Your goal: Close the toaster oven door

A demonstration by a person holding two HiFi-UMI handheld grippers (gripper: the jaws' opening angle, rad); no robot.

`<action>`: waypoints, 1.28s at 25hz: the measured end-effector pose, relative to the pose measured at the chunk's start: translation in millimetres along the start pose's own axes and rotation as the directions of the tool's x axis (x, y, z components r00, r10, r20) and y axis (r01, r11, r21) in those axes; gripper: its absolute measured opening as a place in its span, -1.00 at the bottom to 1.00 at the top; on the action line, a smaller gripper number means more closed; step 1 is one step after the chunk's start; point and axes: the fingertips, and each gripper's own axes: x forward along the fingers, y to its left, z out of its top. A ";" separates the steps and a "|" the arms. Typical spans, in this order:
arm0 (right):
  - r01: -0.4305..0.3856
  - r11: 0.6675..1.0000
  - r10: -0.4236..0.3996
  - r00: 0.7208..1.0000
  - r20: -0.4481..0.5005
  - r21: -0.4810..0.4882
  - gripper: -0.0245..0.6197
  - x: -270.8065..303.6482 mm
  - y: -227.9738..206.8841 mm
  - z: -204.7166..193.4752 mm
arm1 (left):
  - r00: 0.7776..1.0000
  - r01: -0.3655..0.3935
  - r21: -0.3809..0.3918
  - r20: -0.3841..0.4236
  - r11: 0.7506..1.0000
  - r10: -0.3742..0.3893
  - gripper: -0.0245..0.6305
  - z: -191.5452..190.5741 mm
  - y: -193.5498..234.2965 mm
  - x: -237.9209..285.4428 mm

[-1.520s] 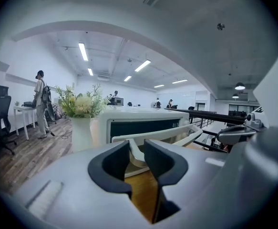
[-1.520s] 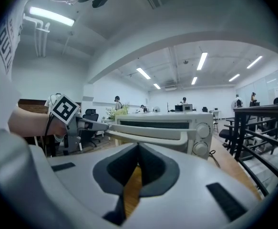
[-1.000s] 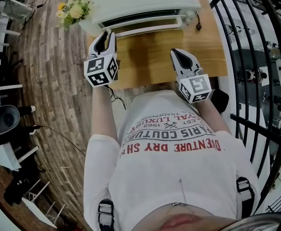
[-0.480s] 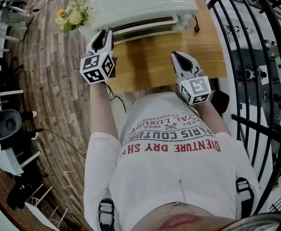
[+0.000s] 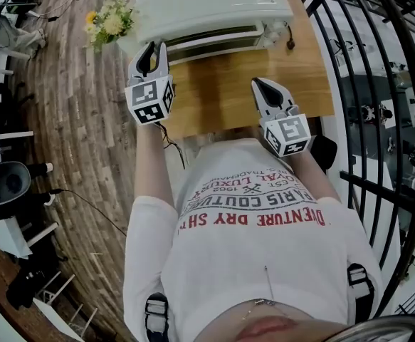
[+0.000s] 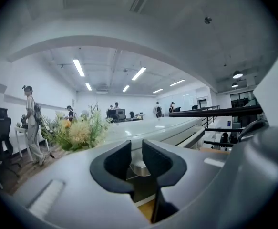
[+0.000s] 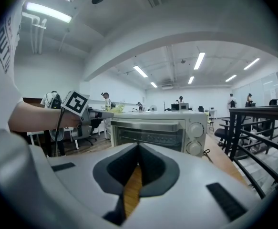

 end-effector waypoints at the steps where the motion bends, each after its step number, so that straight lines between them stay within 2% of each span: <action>1: -0.002 1.000 0.002 1.000 -0.001 0.000 -0.91 -1.2 1.0 -0.6 | 1.000 -0.005 0.013 0.022 1.000 0.005 -0.68 5.4 -1.8 -4.2; 3: -0.007 1.000 0.007 1.000 -0.003 -0.001 -0.91 -3.4 2.4 -2.3 | 0.999 -0.001 0.011 0.045 1.000 0.000 -0.70 11.5 -6.5 -12.8; 11: -0.037 0.999 0.037 0.999 0.015 0.003 -0.91 -10.0 9.1 -1.3 | 0.998 0.038 -0.038 0.051 0.999 -0.036 -0.88 10.3 -34.2 -56.6; 16: -0.073 0.997 0.073 0.996 0.046 0.006 -0.91 -14.1 18.4 8.4 | 0.994 0.096 -0.027 0.057 0.995 -0.095 -0.89 12.2 -61.1 -81.4; 21: -0.052 0.998 0.055 0.993 0.105 -0.027 -0.91 -22.2 18.0 27.8 | 0.985 0.164 -0.080 0.070 0.983 -0.158 -0.89 9.9 -87.9 -110.9; 24: -0.056 0.998 0.059 0.992 0.112 -0.029 -0.91 -24.8 18.2 31.1 | 0.985 0.160 -0.096 0.079 0.982 -0.153 -0.89 5.1 -94.0 -122.9; 28: -0.076 0.996 0.079 0.993 0.093 -0.037 -0.91 -28.7 22.2 26.1 | 0.991 0.112 -0.135 0.094 0.985 -0.100 -0.89 -1.9 -91.0 -133.9; 32: -0.096 0.993 0.102 0.991 0.092 -0.064 -0.91 -31.5 26.0 28.1 | 0.993 0.092 -0.125 0.090 0.988 -0.082 -0.89 -0.1 -90.6 -139.9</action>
